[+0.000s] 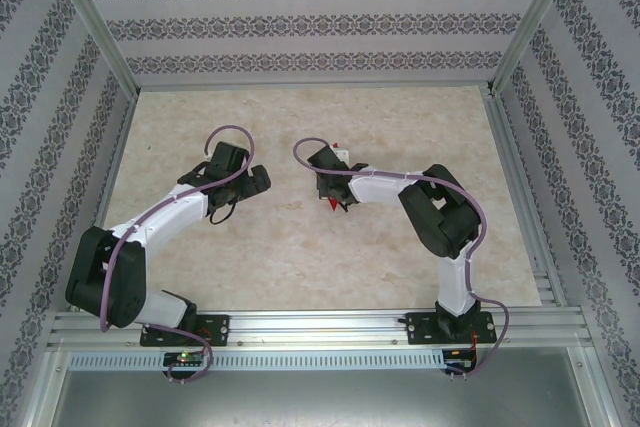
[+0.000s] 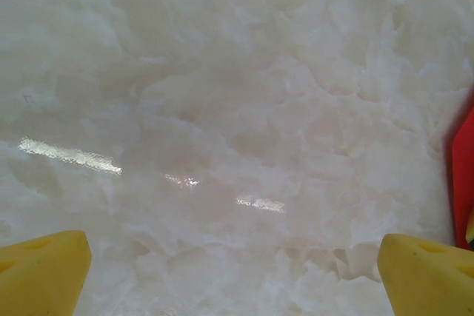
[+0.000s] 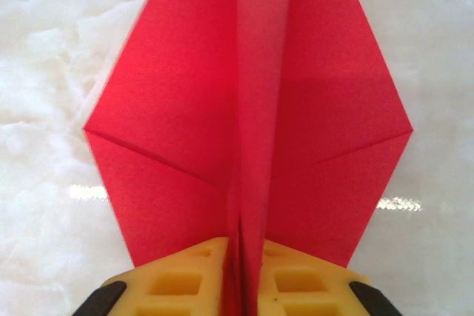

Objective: Fold a paper plane with a square sheet of paper (pick it up from the middle)
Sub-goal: Move the paper plane to the center of the table, then reset both arms

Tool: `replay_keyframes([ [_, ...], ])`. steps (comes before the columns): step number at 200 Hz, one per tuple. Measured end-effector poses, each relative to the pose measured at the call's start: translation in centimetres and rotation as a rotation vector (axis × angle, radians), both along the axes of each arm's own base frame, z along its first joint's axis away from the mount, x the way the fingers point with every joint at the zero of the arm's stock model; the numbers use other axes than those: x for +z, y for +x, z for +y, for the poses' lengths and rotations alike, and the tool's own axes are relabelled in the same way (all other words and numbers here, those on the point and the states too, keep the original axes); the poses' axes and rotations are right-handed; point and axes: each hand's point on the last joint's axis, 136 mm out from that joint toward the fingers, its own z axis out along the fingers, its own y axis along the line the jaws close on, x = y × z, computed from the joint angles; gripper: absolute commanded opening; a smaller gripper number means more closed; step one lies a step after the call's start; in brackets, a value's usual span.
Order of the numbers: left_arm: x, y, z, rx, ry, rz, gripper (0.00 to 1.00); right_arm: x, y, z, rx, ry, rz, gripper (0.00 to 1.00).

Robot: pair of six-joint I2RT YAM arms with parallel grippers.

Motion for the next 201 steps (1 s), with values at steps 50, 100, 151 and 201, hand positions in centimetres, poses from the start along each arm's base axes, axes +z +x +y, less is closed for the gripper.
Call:
replay_keyframes([
  [50, 2.3, 1.8, 1.8, 0.028, 0.074, -0.081, 1.00, 6.1, -0.1, -0.5, -0.004, 0.076, -0.046, 0.48],
  [100, 7.6, 3.1, 6.3, 0.118, 0.191, -0.237, 1.00, 22.6, 1.3, -8.8, -0.134, 0.271, -0.404, 0.82],
  [151, 7.8, 2.7, 11.6, 0.209, 0.389, -0.285, 1.00, 20.4, -0.7, -23.3, -0.389, 0.050, -0.480, 0.98],
  [201, 2.9, 0.9, 15.0, 0.208, 0.559, -0.250, 1.00, 14.7, -3.4, -31.1, -0.538, -0.206, -0.437, 0.98],
])
